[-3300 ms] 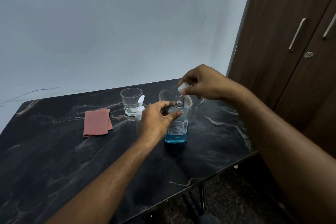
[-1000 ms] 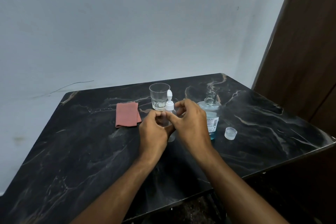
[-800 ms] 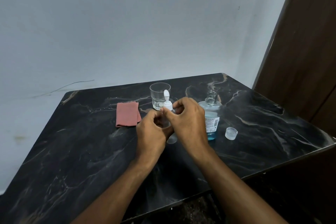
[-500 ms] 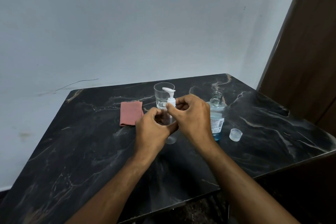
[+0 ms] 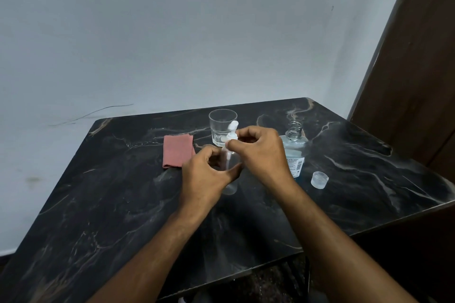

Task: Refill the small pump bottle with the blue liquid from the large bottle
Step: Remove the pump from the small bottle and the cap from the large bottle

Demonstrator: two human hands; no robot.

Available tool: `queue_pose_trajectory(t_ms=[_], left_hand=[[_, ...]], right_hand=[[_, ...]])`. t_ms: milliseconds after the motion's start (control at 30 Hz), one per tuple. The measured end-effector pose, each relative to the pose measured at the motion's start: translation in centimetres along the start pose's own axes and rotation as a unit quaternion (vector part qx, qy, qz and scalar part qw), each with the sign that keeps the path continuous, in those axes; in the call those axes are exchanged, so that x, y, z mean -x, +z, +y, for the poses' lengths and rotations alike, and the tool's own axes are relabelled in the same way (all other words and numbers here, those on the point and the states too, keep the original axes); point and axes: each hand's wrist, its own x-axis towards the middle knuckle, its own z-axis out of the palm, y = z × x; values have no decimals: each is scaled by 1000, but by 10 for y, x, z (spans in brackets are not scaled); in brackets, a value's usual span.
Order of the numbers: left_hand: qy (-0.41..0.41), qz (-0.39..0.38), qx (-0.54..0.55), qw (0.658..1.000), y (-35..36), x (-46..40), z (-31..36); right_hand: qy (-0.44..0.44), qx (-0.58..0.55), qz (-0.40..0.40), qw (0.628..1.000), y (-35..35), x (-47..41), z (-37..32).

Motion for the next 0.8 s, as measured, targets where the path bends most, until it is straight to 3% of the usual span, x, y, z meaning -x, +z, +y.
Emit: queue_pose_trajectory(t_ms=[133, 300, 467, 633, 800], left_hand=[[-5, 5, 7, 1000, -3, 0, -1], [-28, 4, 17, 999, -5, 2, 1], [-36, -3, 32, 999, -8, 3, 3], [-29, -4, 26, 999, -8, 5, 4], [-19, -23, 13, 999, -11, 2, 2]], right_hand=[[-11, -5, -44, 999, 0, -1, 0], [3, -75, -17, 997, 3, 1, 2], [14, -133, -55, 990, 3, 1, 4], [20, -127, -17, 992, 7, 2, 3], [4, -159, -40, 987, -1, -7, -1]])
